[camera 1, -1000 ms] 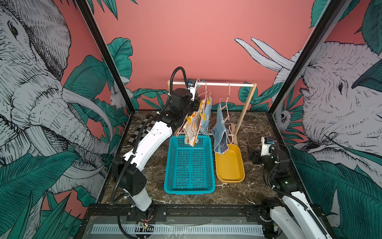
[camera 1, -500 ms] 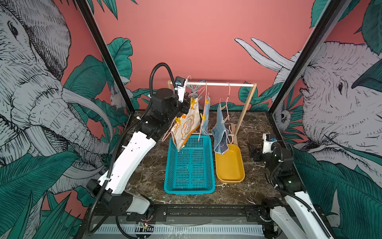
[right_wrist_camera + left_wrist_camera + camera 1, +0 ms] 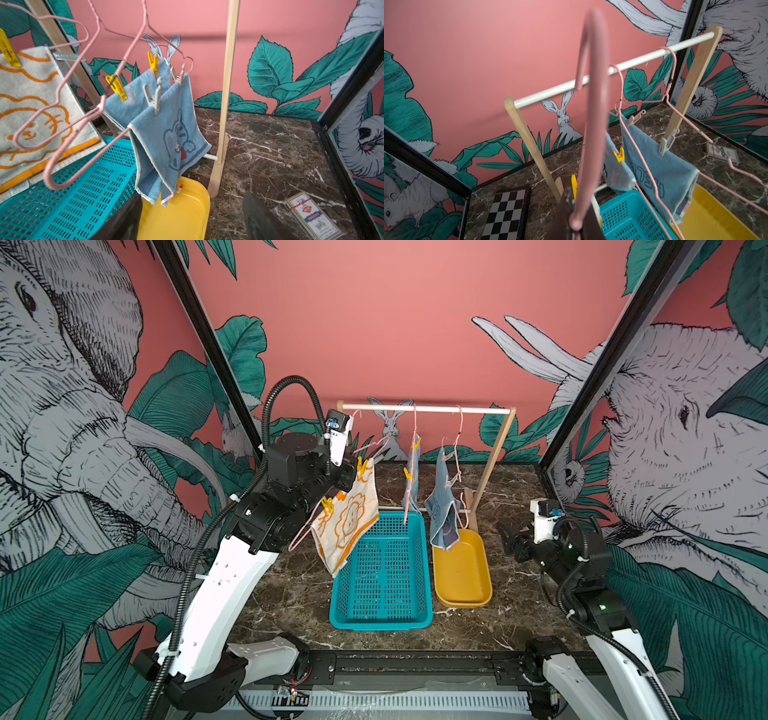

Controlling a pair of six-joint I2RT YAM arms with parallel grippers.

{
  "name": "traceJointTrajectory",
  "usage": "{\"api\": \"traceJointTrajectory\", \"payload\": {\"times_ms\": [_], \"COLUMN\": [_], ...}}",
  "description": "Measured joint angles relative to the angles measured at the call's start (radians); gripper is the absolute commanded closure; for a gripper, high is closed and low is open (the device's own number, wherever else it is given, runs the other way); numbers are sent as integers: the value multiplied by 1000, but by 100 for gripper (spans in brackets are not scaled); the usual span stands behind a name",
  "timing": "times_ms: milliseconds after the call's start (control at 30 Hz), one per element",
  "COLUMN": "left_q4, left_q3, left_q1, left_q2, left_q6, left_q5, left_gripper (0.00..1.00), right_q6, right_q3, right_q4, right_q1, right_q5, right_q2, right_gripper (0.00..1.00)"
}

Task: Remove the clothespins securing towels to the hanger
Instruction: Remove the clothespin from the hanger.

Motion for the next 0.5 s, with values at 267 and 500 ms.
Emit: {"api": "traceJointTrajectory", "payload": {"times_ms": [267,500], "left_q4": [-164,-233], "left_q3": [40,28], "left_q1": [26,76], "left_q2": [-13,-29], "left_q6": [33,50], "left_q5": [139,310], "left_gripper": [100,100], "right_q6": [-87,-144], "right_q3": [153,275], "right_q4": [-86,-160], "right_q1": [35,109], "right_q5": [-131,-235], "right_q2": [-4,69], "right_gripper": [27,31]}}
